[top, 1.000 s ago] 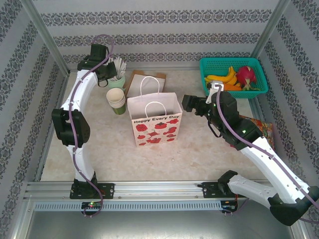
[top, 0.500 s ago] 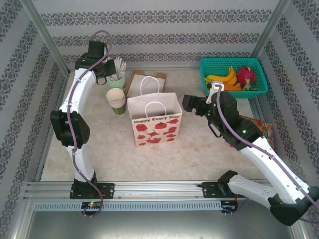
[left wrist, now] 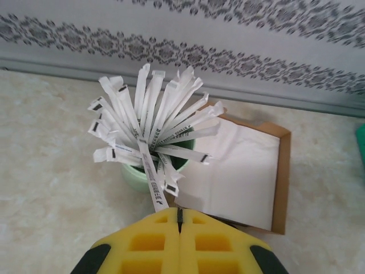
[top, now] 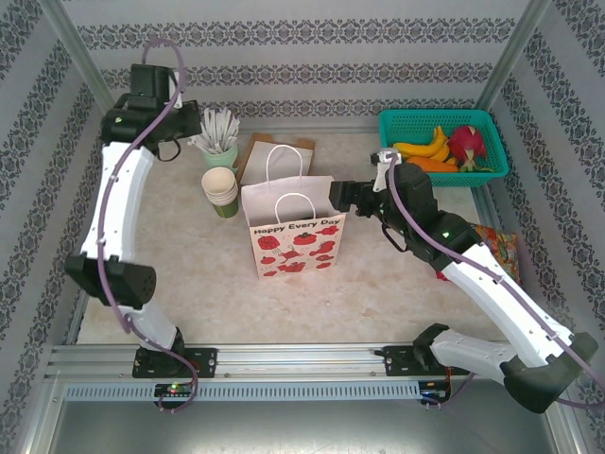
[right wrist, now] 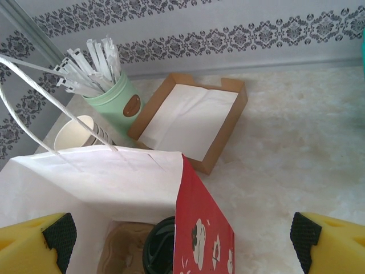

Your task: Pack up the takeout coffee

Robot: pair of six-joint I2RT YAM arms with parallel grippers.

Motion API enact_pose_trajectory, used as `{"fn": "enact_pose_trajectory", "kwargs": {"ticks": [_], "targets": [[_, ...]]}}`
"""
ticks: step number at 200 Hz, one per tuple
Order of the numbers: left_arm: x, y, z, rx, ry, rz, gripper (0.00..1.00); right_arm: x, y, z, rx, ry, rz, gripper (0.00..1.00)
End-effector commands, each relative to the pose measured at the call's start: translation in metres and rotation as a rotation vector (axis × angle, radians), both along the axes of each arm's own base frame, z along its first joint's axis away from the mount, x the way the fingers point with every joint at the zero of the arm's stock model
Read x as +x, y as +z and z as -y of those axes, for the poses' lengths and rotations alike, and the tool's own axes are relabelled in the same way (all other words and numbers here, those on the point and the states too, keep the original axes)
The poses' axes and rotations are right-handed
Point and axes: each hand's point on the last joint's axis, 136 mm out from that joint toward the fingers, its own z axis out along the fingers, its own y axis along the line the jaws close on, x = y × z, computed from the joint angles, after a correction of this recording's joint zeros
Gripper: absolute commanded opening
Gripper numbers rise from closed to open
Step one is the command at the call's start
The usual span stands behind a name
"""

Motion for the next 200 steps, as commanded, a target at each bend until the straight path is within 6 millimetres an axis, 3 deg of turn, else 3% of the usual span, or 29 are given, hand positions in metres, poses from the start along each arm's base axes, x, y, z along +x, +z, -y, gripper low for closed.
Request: {"fn": "enact_pose_trajectory", "kwargs": {"ticks": [1, 26, 60, 94, 120, 154, 200], "targets": [[-0.042, 0.032, -0.003, 0.000, -0.023, 0.042, 0.00, 0.008, 0.026, 0.002, 0.007, -0.015, 0.075, 0.98], [-0.080, 0.061, 0.009, -0.042, -0.093, 0.092, 0.00, 0.011, 0.030, -0.001, -0.007, -0.005, 0.081, 0.98], [-0.149, 0.090, 0.020, -0.102, -0.161, 0.124, 0.00, 0.015, 0.033, -0.002, -0.015, -0.006, 0.084, 0.98], [-0.227, 0.108, 0.038, -0.179, -0.267, 0.120, 0.00, 0.022, 0.032, -0.008, -0.019, 0.002, 0.072, 0.98], [-0.268, 0.118, 0.063, -0.306, -0.396, 0.163, 0.00, 0.026, 0.030, -0.017, -0.021, 0.025, 0.047, 0.98], [-0.281, 0.120, 0.084, -0.408, -0.515, 0.175, 0.00, 0.029, 0.029, -0.025, -0.003, 0.044, 0.029, 0.98], [-0.244, 0.099, 0.090, -0.439, -0.528, 0.103, 0.00, 0.025, 0.029, -0.025, 0.008, 0.041, 0.022, 0.98]]}}
